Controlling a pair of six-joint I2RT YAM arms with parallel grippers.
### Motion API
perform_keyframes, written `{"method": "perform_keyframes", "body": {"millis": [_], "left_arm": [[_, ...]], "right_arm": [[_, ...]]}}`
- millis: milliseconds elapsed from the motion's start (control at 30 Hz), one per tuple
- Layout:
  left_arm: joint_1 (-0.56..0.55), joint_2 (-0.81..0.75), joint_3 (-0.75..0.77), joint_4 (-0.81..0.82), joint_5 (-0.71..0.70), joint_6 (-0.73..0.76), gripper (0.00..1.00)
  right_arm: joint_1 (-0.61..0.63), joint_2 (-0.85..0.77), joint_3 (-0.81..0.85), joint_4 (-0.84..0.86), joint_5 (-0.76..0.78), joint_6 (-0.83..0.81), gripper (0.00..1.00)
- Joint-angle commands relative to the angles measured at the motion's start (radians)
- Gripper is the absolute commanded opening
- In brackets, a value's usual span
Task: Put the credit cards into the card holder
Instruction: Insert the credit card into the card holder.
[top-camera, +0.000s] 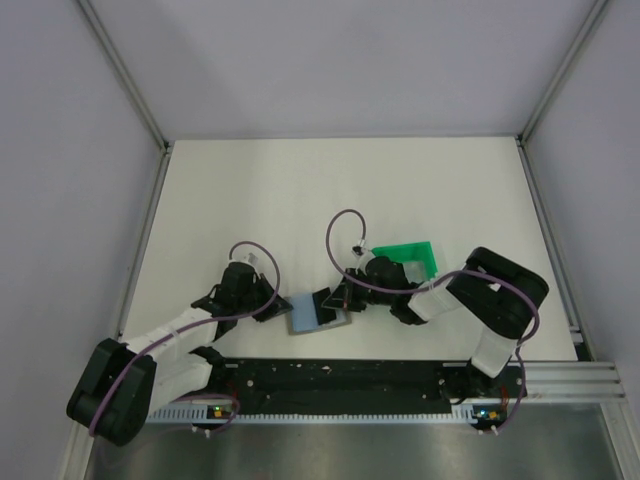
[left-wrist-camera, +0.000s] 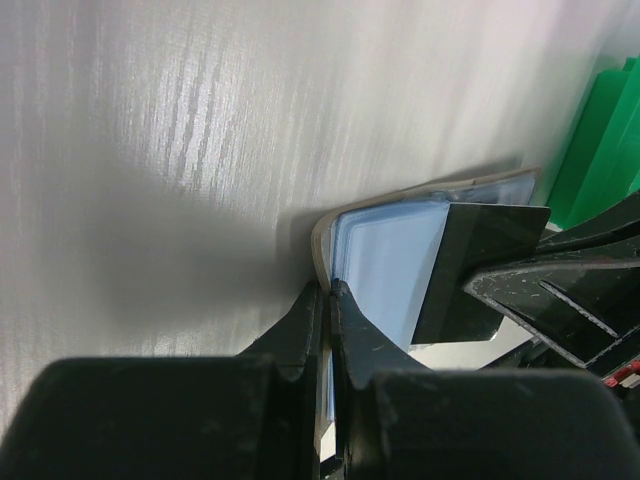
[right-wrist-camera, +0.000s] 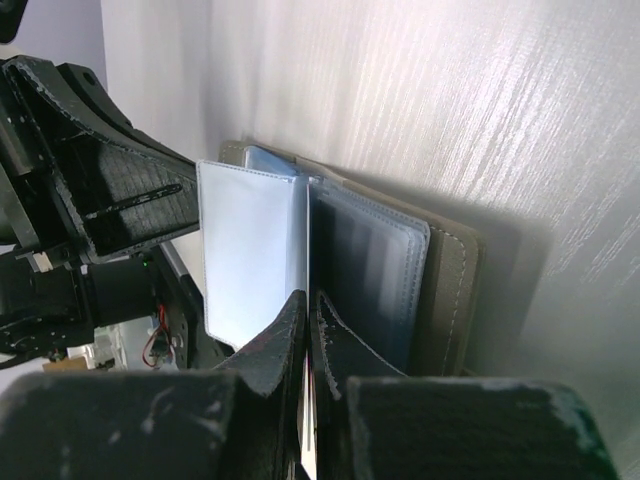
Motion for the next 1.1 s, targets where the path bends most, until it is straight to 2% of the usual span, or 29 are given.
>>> {"method": "perform_keyframes", "body": {"millis": [0, 700, 1067], "left_arm": [[-0.001, 0.01, -0.022, -0.018, -0.036, 0.011, 0.0], [-0.001, 0.012, -0.026, -0.013, -0.036, 0.008, 0.0], [-0.001, 0.01, -0.023, -0.018, -0.034, 0.008, 0.0]], "right_arm": [[-0.007, 0.036, -0.004, 0.09, -0.03, 0.021, 0.0], [-0.007, 0.056, -0.04, 0.219, -0.073, 0.066, 0.0], [-0.007, 0.074, -0.026, 0.199, -0.062, 0.055, 0.0]]}}
